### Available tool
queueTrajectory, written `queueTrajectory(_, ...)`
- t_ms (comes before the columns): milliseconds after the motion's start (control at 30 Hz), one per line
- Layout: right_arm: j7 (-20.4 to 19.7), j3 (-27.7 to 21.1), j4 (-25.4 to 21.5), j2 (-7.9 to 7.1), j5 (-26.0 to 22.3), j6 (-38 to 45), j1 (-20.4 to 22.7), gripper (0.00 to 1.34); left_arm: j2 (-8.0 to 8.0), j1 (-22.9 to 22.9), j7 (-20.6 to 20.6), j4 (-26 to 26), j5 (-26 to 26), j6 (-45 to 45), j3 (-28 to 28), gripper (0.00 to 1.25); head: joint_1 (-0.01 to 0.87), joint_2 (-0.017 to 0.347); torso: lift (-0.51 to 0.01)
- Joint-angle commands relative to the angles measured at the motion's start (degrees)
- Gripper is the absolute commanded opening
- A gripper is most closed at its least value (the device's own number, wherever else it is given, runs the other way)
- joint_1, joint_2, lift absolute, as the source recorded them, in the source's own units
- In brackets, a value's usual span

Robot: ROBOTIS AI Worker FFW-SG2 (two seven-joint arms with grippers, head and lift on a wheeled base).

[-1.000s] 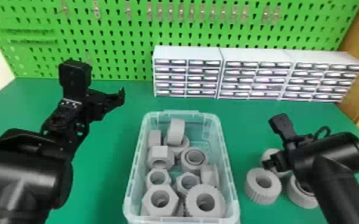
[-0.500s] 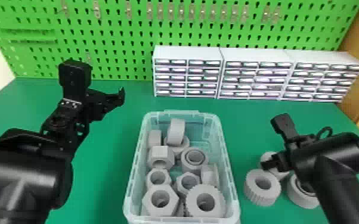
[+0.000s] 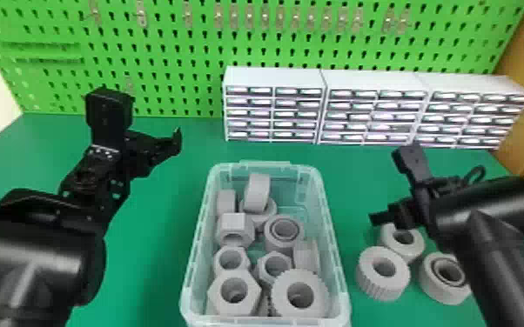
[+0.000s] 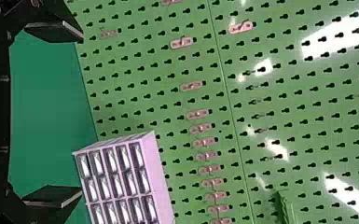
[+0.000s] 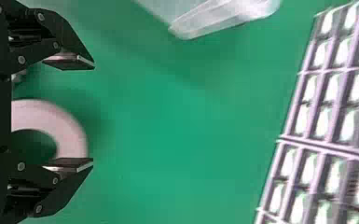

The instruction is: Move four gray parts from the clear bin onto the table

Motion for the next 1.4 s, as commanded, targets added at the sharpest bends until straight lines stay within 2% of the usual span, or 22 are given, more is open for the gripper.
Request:
queueTrajectory(0,0.03,2.17,-3.73,0.00,-1.18,1.37,-0.98,0.82,0.00,0.02,0.00,0.00,0.00,0.06,0.11,1.12,0.686,0.026,-0.050)
queueTrajectory(367,-0.06,7.36,-9.09,0.36,-5.84,3.39,-2.91,0.82,0.00,0.02,0.00,0.00,0.00,-0.02,0.02,1.12,0.686,0.026,-0.050)
queueTrajectory(467,-0.15,8.76,-9.62,0.62,-8.39,3.39,-3.44,0.82,0.00,0.02,0.00,0.00,0.00,0.06,-0.07,1.12,0.686,0.026,-0.050)
queueTrajectory(700,-3.40,12.10,-10.06,1.32,-15.33,4.54,-3.88,0.82,0.00,-0.06,0.00,0.00,0.00,0.06,-0.07,1.12,0.686,0.026,-0.050)
queueTrajectory(1100,-3.58,17.64,-10.06,1.59,-16.91,13.06,-5.02,0.82,0.00,0.11,0.00,0.00,-0.09,0.24,0.02,1.12,0.686,0.026,-0.050)
queueTrajectory(1367,-3.66,17.47,-10.15,1.67,-16.82,16.58,-5.28,0.82,0.00,0.11,0.00,0.00,-0.09,0.33,-0.07,1.12,0.686,0.026,-0.050)
